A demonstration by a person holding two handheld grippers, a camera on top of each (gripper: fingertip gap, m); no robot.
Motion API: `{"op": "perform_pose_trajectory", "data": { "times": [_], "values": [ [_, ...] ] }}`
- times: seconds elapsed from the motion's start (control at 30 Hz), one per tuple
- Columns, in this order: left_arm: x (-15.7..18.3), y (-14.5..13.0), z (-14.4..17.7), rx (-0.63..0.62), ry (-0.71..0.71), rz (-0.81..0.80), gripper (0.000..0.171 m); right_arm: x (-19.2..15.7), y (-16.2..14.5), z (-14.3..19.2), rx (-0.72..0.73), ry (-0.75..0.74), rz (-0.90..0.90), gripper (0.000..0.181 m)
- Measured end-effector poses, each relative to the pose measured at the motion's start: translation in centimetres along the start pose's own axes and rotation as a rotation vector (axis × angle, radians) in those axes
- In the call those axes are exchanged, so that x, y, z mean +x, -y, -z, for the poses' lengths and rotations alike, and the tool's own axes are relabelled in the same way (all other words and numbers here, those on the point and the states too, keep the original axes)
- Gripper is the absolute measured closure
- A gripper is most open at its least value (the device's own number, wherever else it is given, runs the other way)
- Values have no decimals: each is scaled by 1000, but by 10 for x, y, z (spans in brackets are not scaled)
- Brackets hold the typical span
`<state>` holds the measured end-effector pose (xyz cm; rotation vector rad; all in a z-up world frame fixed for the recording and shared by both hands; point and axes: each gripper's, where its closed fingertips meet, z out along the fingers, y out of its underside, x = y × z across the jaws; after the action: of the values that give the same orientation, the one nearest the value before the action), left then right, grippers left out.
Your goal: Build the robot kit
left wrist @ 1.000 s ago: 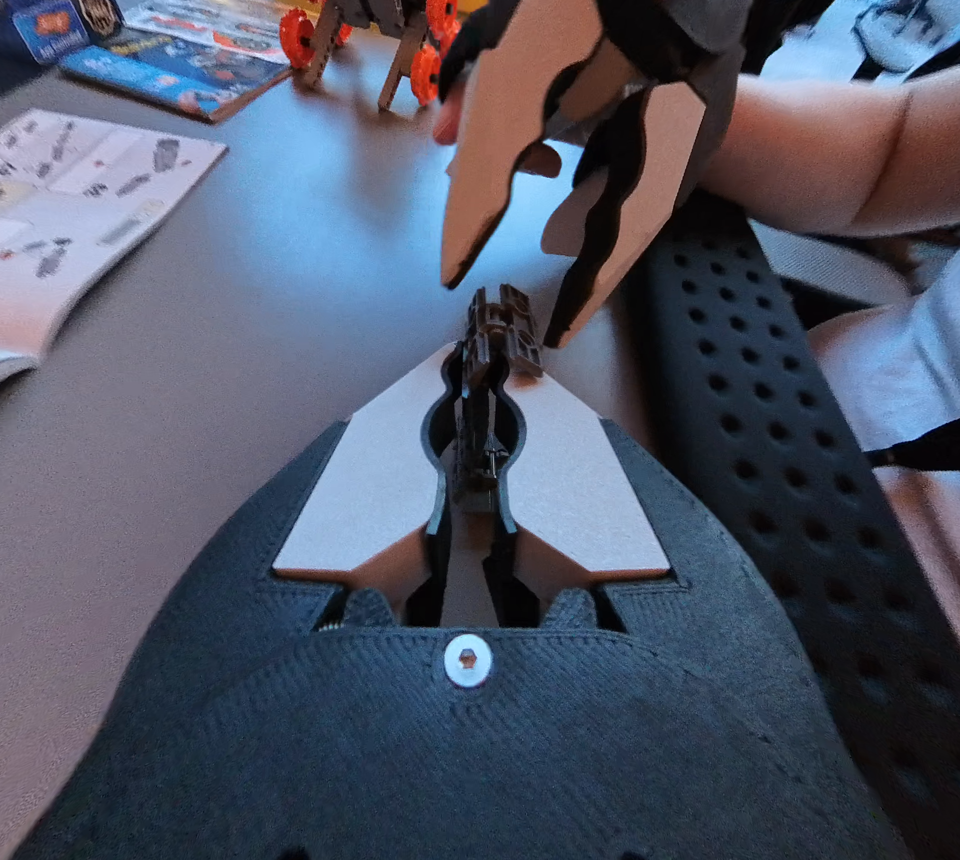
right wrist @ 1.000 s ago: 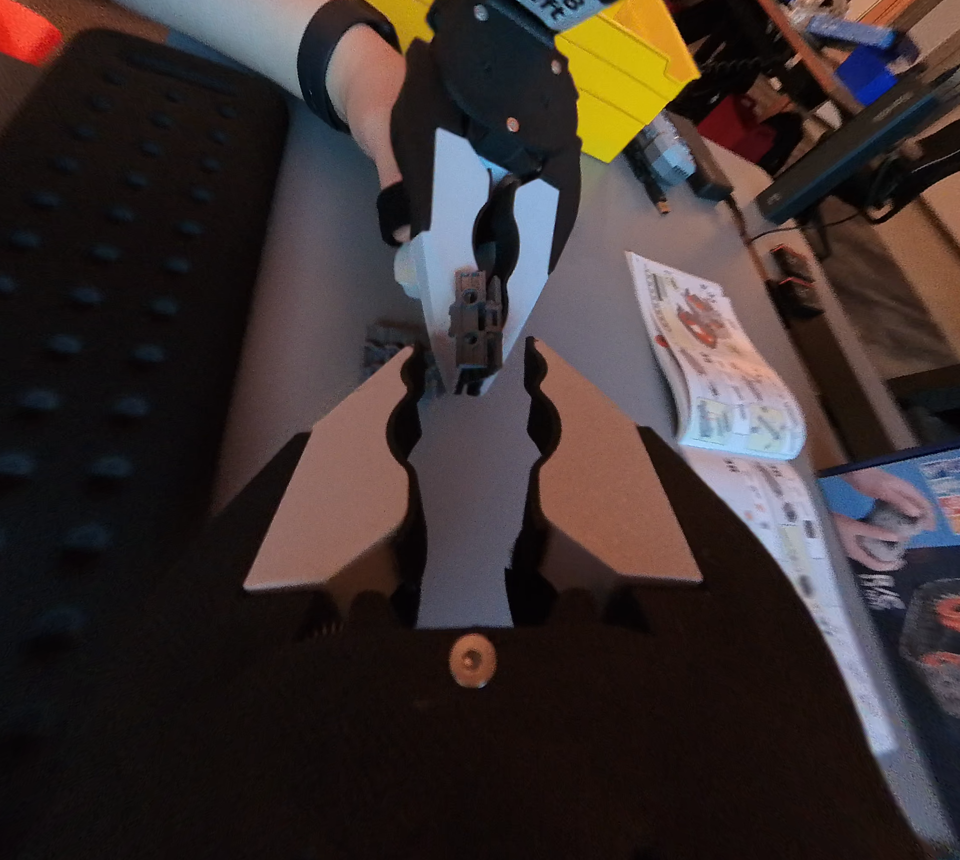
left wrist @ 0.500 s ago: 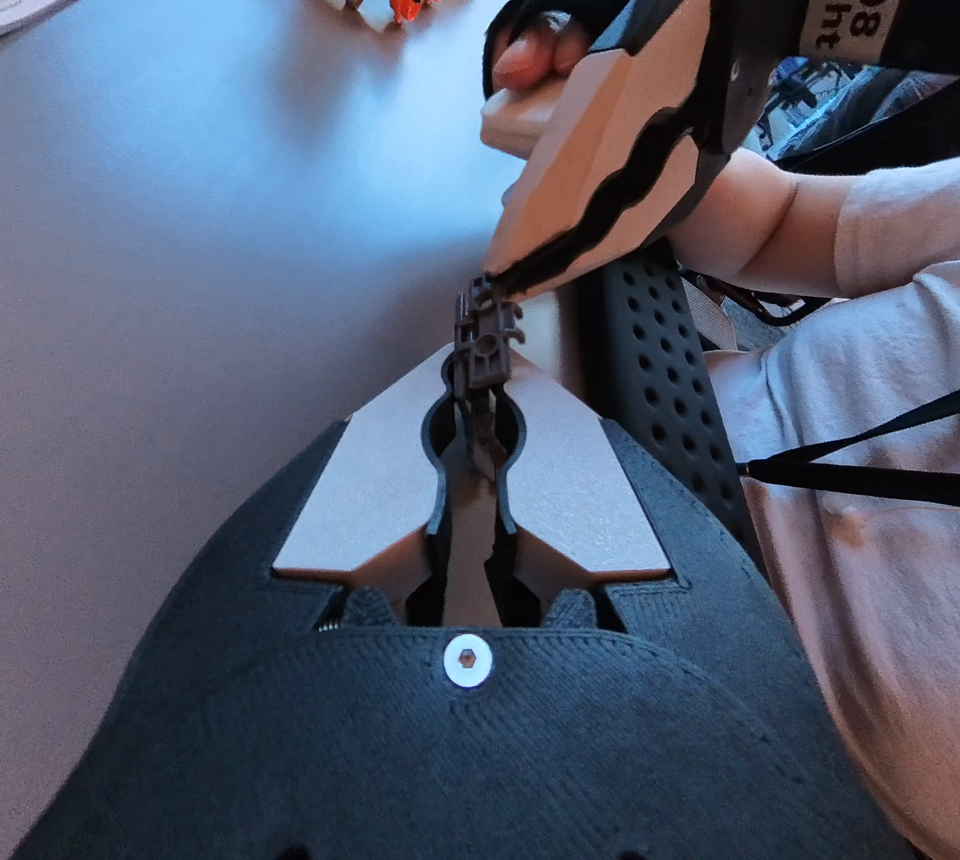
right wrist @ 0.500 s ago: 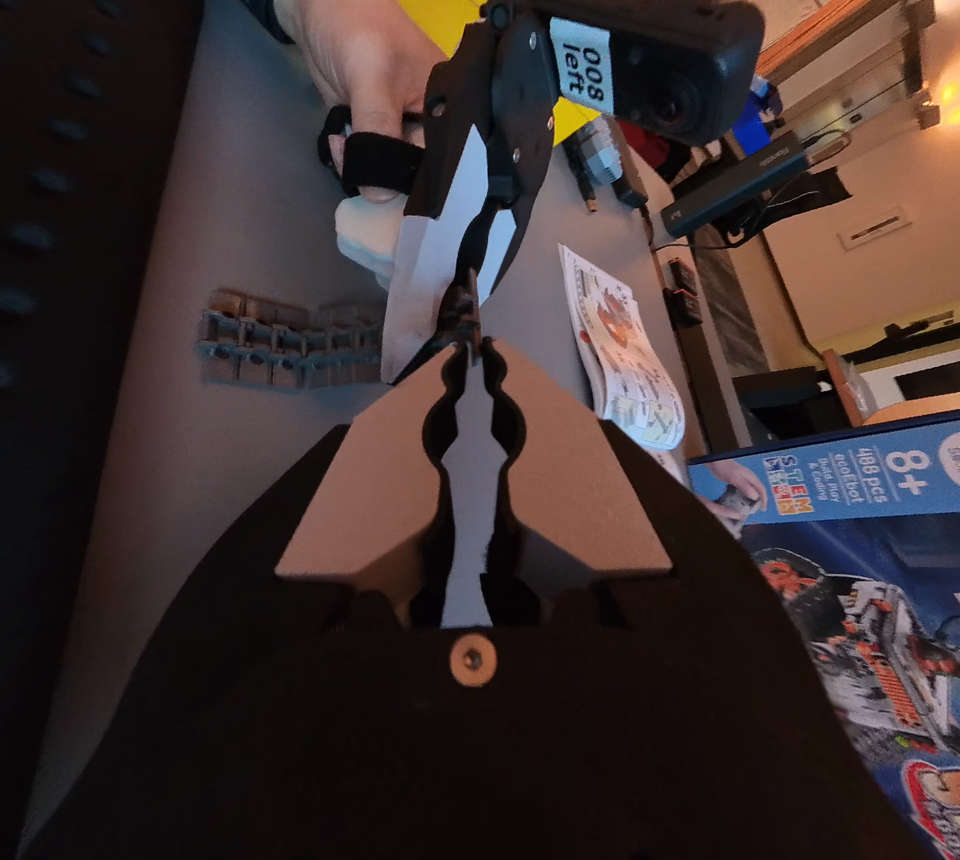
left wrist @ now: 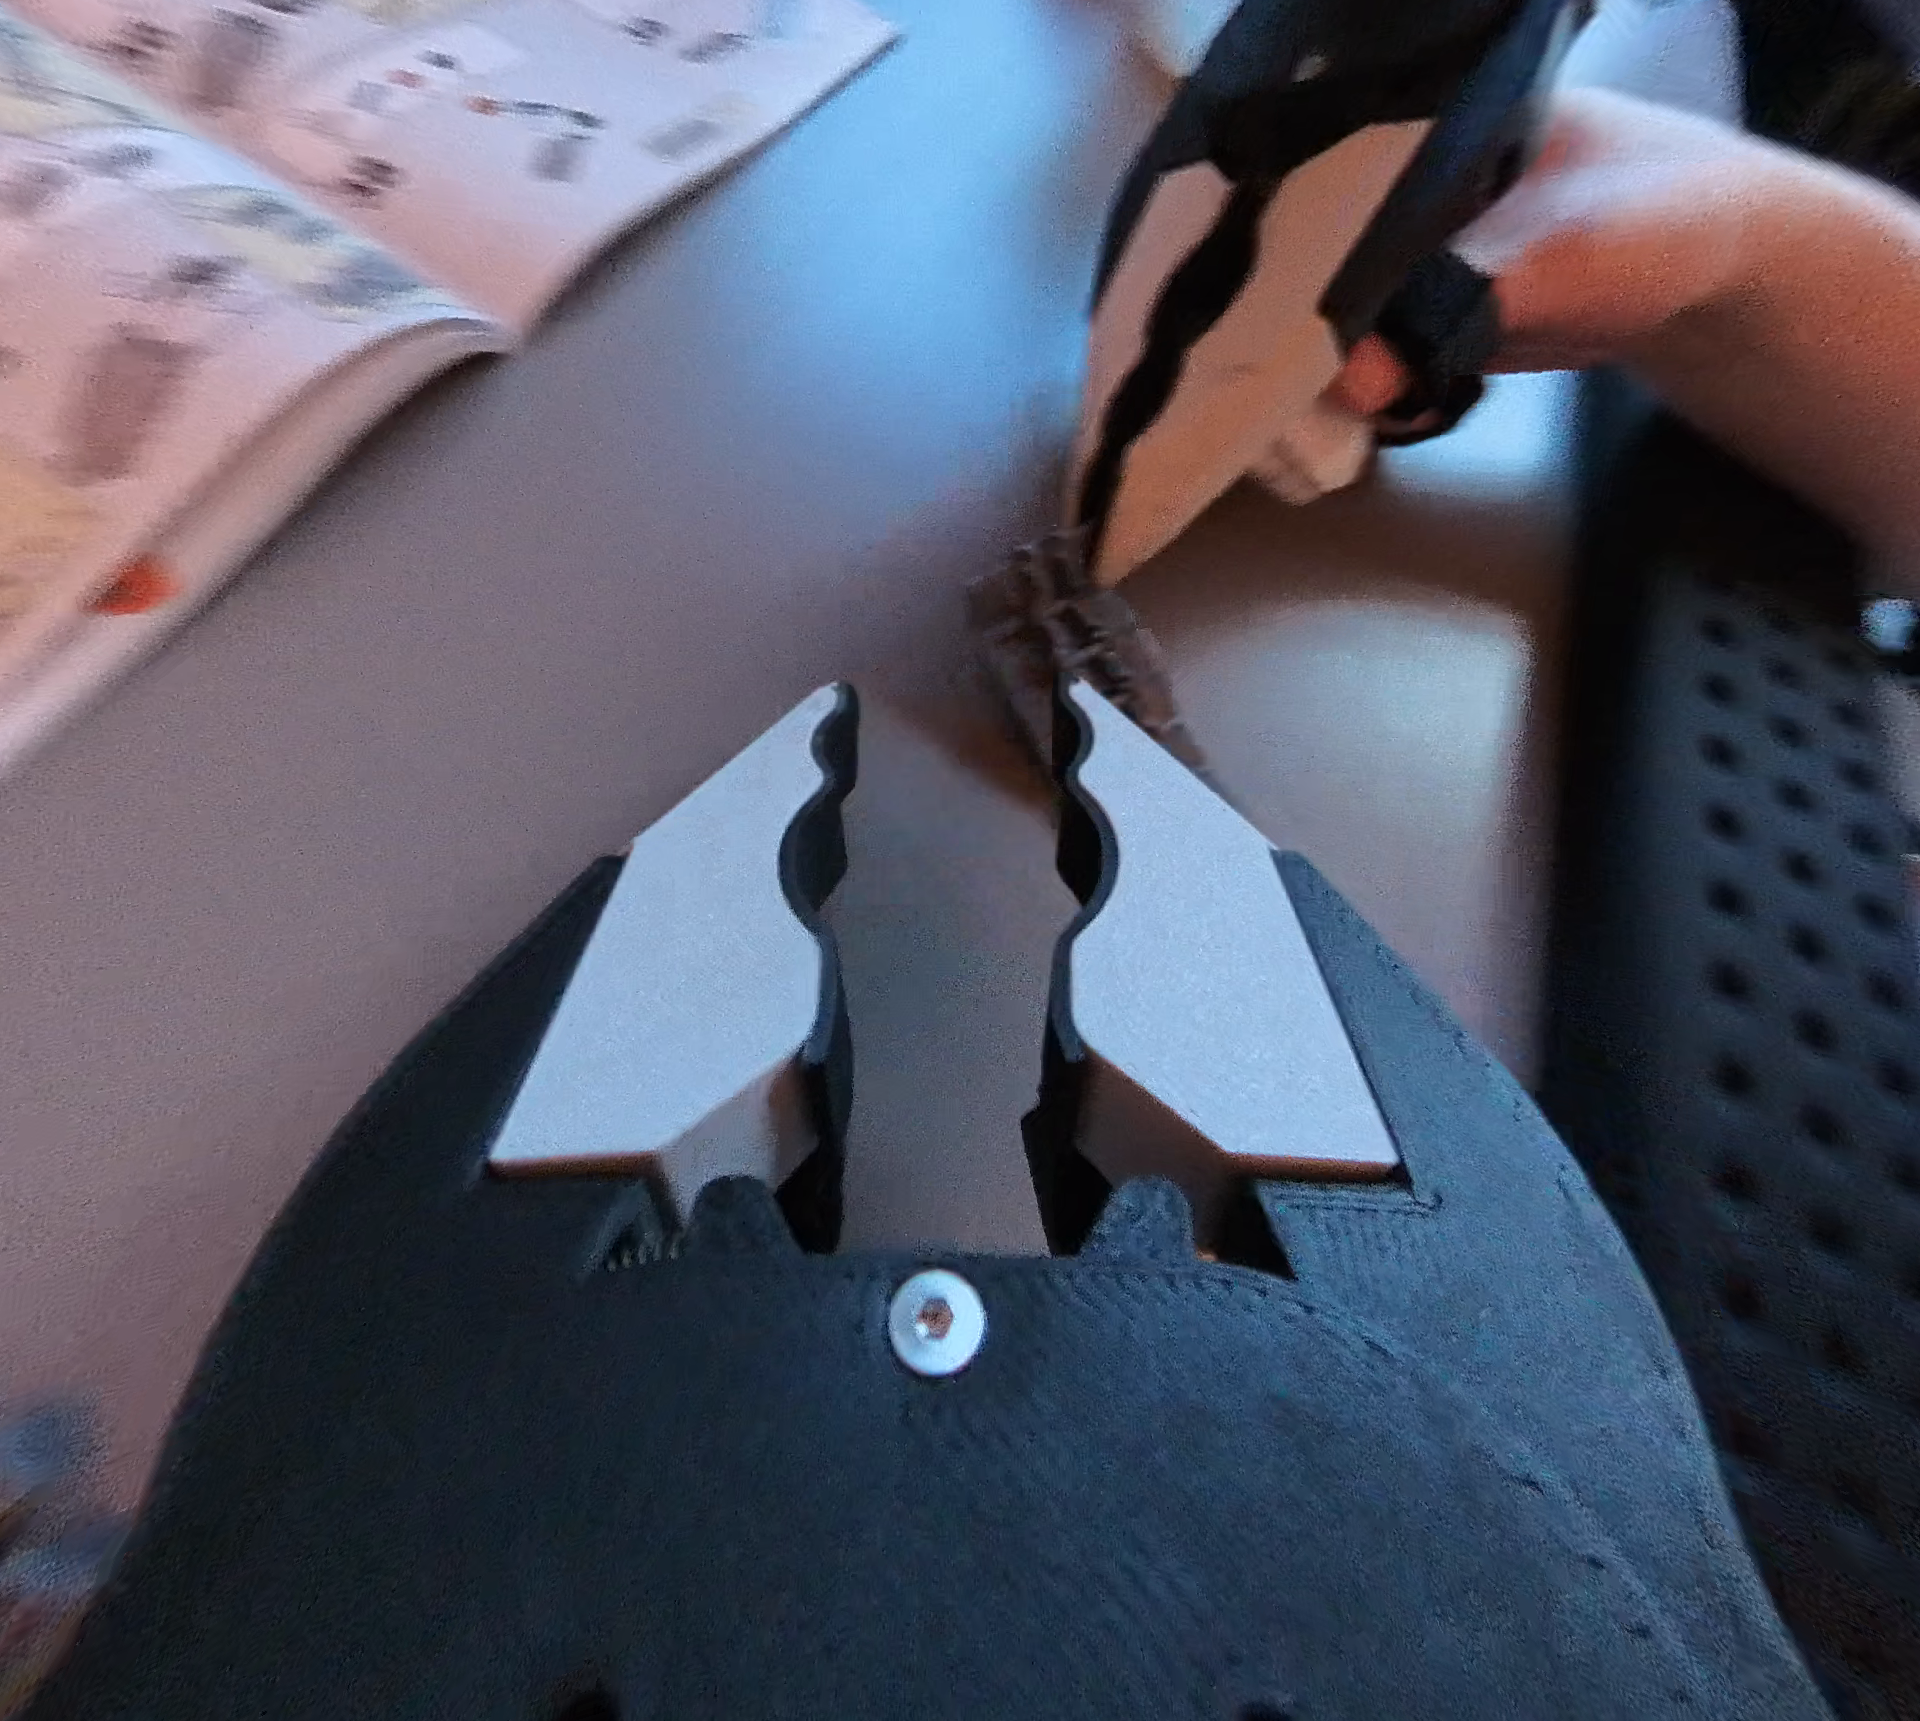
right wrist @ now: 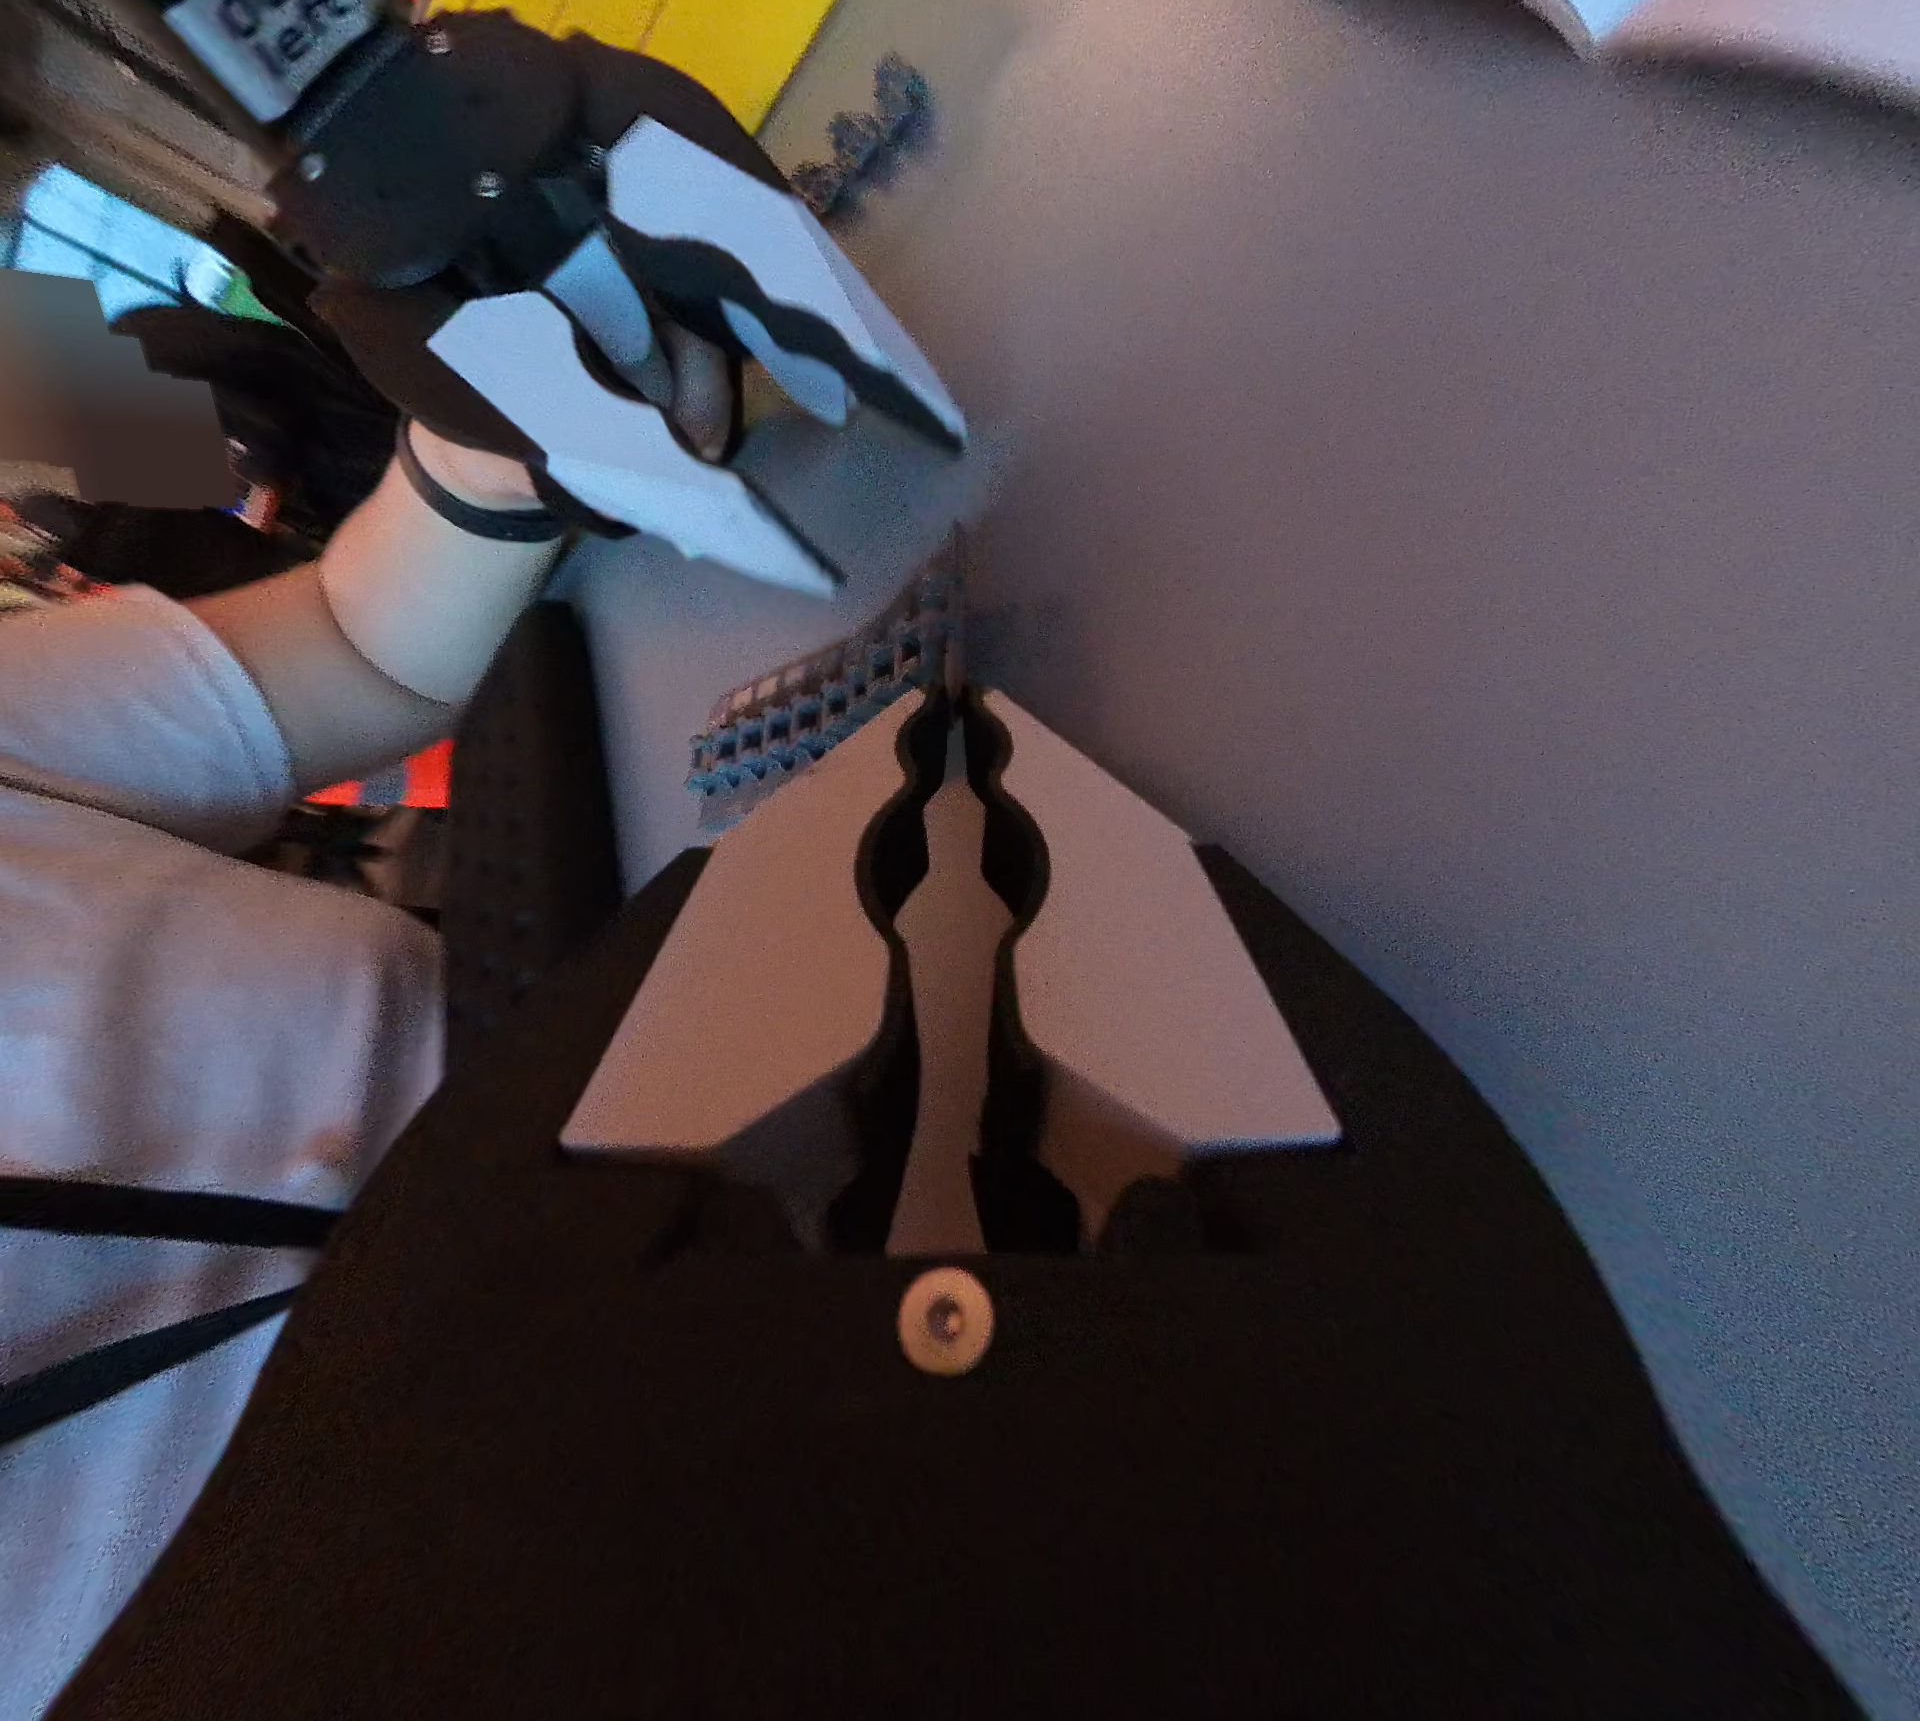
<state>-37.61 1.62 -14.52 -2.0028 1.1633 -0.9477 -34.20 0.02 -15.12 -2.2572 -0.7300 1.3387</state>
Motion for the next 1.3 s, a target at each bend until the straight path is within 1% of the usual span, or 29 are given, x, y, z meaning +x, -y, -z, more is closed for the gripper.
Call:
{"op": "perform_pose_trajectory", "data": {
  "times": [0.07, 0.1, 0.23, 0.27, 0.33, 0.4, 0.47, 0.5, 0.53, 0.6, 0.63, 0.67, 0.7, 0.77, 0.8, 0.9, 0.97, 1.03, 1.07, 1.1, 1.2, 1.23, 1.27, 1.3],
  "values": [
    [-15, 1, 7, -5, 92, -26, 136, -3, 4, 3, 30, 47, -68, 180],
    [-18, 2, 10, -3, 114, -34, 136, 0, 6, 6, 50, 27, -75, 179],
    [-20, 8, 18, 13, 154, -58, 138, 25, 10, 29, 77, -199, 33, 164],
    [-20, 9, 20, 17, 157, -62, 139, 29, 13, 35, 94, -230, 55, 161],
    [-22, 10, 22, 15, 172, -66, 140, 28, 14, 41, 90, -221, 117, 159],
    [-24, 11, 24, 16, 179, -67, 141, 20, 11, 38, 49, -189, 229, 159],
    [-25, 11, 26, 17, 182, -64, 142, 13, 10, 30, 13, -172, 366, 155],
    [-25, 12, 27, 18, 183, -63, 142, 7, 8, 25, -13, -147, 453, 150],
    [-26, 13, 29, 22, 185, -65, 142, 1, 4, 20, -51, -129, 551, 150],
    [-27, 16, 34, 36, 196, -71, 143, -1, -3, 15, -116, -150, 746, 148],
    [-29, 18, 36, 44, 204, -72, 143, -8, -6, 12, -127, -138, 828, 149],
    [-30, 20, 39, 55, 209, -70, 143, -19, -12, 9, -138, -97, 898, 156],
    [-31, 23, 43, 68, 213, -65, 144, -30, -19, 6, -147, -58, 965, 169],
    [-34, 27, 49, 91, 223, -52, 144, -46, -26, -2, -139, -21, 1054, 178],
    [-36, 28, 52, 98, 227, -46, 145, -45, -27, -8, -159, -34, 1053, 181],
    [-43, 32, 62, 122, 248, -32, 146, -33, -27, -26, -225, -94, 985, 181],
    [-45, 38, 69, 164, 255, -10, 146, -40, -27, -45, -231, -56, 963, 181],
    [-47, 43, 74, 206, 249, 23, 144, -54, -23, -65, -238, -32, 988, 181],
    [-49, 46, 77, 225, 256, 37, 144, -66, -18, -73, -221, -13, 1013, 180],
    [-52, 48, 82, 244, 272, 45, 144, -84, -11, -79, -173, 27, 1032, 179],
    [-63, 57, 104, 312, 347, 45, 144, -138, 10, -91, 19, 156, 993, 165],
    [-66, 60, 112, 340, 375, 41, 144, -148, 15, -98, 65, 162, 967, 164],
    [-69, 64, 119, 371, 400, 38, 144, -153, 16, -107, 80, 148, 946, 158],
    [-71, 67, 126, 404, 419, 39, 144, -157, 11, -117, 63, 150, 961, 155]
  ]
}}
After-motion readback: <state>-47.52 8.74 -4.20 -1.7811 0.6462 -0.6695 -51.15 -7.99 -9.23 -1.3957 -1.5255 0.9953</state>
